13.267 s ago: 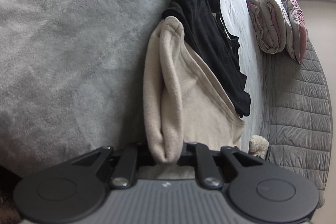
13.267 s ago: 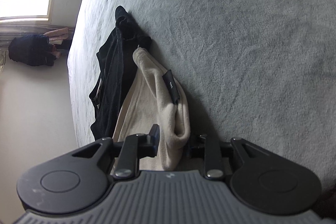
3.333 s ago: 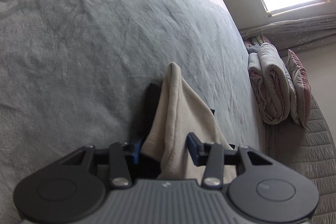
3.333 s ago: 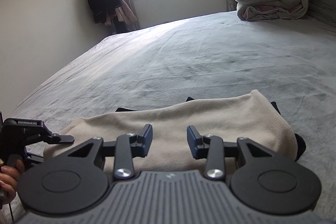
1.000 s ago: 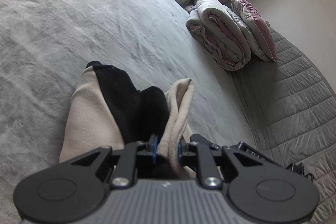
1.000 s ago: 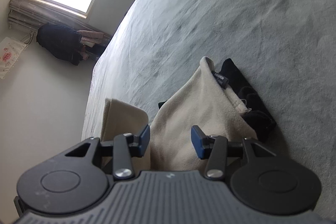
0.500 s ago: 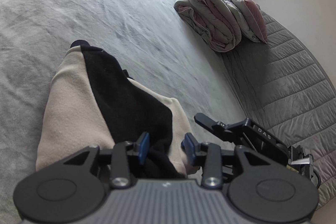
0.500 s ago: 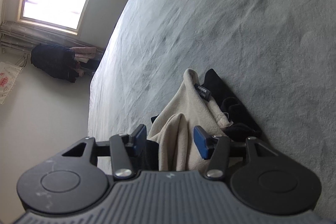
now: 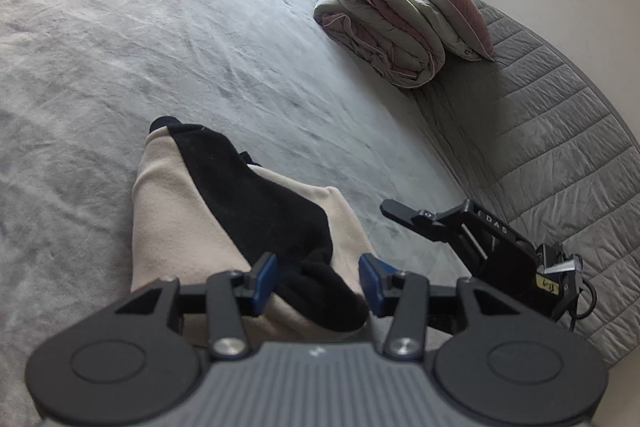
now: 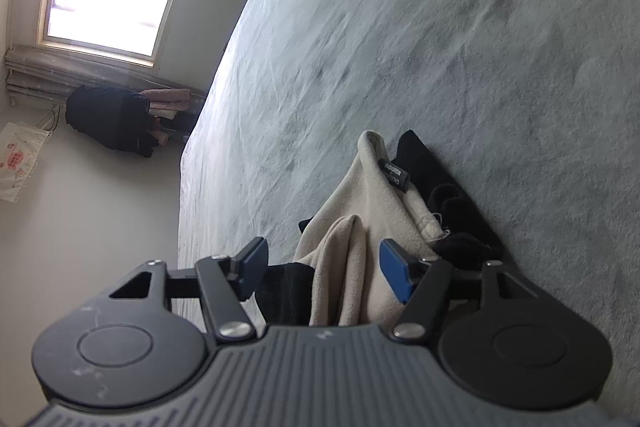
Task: Fold clothes
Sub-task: 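Lift the bundle end with both grippers and fold it over the rest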
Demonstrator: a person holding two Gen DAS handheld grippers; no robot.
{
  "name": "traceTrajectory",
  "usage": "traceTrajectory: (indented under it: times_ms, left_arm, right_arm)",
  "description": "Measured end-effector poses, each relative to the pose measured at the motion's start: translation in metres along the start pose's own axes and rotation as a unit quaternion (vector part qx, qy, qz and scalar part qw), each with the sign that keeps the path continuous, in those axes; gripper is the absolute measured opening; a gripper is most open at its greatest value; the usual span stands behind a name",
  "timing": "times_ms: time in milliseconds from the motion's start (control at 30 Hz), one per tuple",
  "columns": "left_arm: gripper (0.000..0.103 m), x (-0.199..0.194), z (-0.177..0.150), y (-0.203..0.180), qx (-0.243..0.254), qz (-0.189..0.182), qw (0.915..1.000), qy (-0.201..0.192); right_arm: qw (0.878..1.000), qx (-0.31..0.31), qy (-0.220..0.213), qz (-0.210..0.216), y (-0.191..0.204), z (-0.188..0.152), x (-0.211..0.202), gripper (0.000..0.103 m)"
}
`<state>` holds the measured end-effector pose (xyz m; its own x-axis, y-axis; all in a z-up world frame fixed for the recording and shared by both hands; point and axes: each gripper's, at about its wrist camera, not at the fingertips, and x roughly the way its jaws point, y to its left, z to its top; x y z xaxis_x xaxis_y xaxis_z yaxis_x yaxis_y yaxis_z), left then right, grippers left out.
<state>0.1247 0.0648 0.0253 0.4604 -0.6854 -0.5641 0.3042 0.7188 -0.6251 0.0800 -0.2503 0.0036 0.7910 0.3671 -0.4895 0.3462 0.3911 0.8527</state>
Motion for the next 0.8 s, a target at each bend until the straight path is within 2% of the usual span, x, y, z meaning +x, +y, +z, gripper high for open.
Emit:
traceTrajectory:
  times_ms: [167, 333, 400, 500, 800]
  left_arm:
    - [0.046, -0.014, 0.001, 0.014, 0.027, 0.028, 0.9991, -0.019]
    - [0.044, -0.012, 0.001, 0.025, 0.063, 0.084, 0.9944, -0.014]
    - [0.039, -0.008, -0.001, 0.029, 0.057, 0.085, 0.9947, -0.01]
    - [0.039, -0.003, -0.004, 0.034, 0.046, 0.078, 0.9959, -0.005]
    - [0.039, 0.007, -0.017, 0.013, 0.101, 0.094, 0.9902, -0.019]
  right_arm:
    - [1.0, -0.012, 0.021, 0.009, 0.005, -0.007, 0.002, 0.068]
    - [0.997, -0.053, 0.05, 0.0, 0.016, -0.023, 0.013, 0.068]
    - [0.996, -0.075, 0.056, -0.007, 0.022, -0.031, 0.018, 0.068]
    - [0.991, -0.12, 0.051, -0.02, 0.034, -0.041, 0.024, 0.069]
    - [0.972, -0.226, 0.054, -0.04, 0.053, -0.065, 0.046, 0.069]
